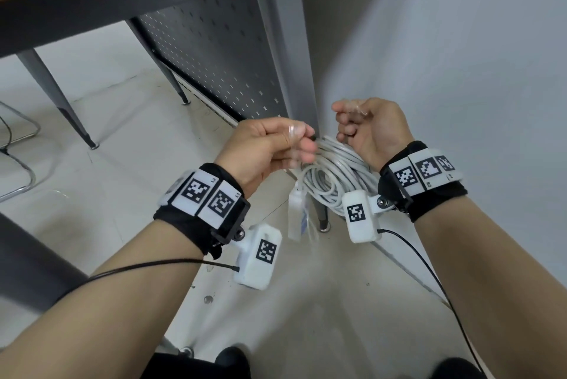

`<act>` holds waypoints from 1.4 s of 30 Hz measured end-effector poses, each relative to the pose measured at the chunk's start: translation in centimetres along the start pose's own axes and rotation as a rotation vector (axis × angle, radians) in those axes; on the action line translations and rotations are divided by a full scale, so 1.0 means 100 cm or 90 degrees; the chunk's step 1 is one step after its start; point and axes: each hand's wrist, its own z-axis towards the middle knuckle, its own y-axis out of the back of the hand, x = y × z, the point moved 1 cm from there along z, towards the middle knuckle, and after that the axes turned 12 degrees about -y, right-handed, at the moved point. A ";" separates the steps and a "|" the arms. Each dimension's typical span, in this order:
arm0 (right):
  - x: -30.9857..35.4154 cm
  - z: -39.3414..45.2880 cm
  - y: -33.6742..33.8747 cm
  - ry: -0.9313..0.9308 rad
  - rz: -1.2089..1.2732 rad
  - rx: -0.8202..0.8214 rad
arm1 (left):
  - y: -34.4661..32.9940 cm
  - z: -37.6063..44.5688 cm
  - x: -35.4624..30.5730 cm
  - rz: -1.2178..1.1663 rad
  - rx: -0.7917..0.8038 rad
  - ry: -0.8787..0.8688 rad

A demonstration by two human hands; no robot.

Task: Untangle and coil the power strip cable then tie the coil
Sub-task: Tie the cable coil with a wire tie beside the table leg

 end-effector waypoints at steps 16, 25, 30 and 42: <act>0.002 0.010 -0.004 0.075 -0.116 -0.066 | 0.001 0.004 -0.035 -0.202 -0.196 -0.097; -0.017 0.007 0.003 0.052 -0.076 -0.056 | -0.004 0.008 -0.034 -0.284 -0.239 -0.002; -0.012 0.012 -0.001 0.059 -0.038 -0.043 | 0.007 0.007 -0.029 -0.284 -0.232 0.017; 0.008 0.028 0.002 0.085 0.000 -0.018 | 0.012 0.021 -0.021 -0.284 -0.227 0.066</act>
